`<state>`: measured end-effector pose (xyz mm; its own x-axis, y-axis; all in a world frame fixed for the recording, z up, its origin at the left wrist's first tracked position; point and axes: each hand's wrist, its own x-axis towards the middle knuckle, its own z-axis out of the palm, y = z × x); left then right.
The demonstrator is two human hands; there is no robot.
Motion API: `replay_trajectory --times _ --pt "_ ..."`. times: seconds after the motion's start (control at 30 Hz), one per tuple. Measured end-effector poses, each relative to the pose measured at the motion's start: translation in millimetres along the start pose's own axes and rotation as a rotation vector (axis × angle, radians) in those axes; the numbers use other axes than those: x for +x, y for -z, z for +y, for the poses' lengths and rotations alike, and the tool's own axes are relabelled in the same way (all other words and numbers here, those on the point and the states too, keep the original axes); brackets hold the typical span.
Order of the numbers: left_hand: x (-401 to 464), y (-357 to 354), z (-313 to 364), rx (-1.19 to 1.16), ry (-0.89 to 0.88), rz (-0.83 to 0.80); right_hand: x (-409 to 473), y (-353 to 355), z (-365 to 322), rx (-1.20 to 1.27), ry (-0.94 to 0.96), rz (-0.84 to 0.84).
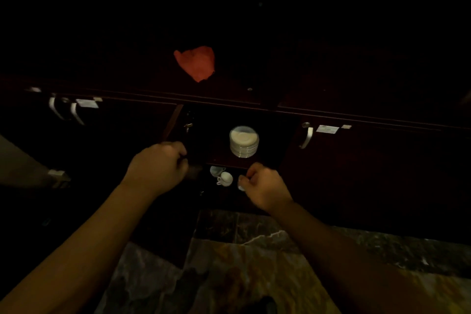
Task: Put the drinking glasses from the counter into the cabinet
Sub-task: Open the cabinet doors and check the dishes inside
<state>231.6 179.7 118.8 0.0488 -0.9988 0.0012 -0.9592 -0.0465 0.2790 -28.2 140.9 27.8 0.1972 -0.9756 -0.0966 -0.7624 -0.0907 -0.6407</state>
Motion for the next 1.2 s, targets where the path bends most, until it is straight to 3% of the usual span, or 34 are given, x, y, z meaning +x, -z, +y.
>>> replay_trajectory --times 0.27,0.43,0.73,0.93,1.2 --pt "64 -96 133 -0.255 -0.074 -0.185 87 97 119 0.209 -0.302 0.23" --pt "104 -139 190 -0.335 -0.052 -0.257 126 110 150 0.337 -0.267 0.164" --pt "176 -150 241 -0.252 -0.038 -0.189 130 97 165 0.562 -0.304 0.028" --pt "189 -156 261 -0.224 -0.073 -0.177 113 95 164 0.409 -0.272 0.044" --pt "135 -161 268 -0.122 -0.346 -0.155 35 92 178 0.293 -0.159 0.095"
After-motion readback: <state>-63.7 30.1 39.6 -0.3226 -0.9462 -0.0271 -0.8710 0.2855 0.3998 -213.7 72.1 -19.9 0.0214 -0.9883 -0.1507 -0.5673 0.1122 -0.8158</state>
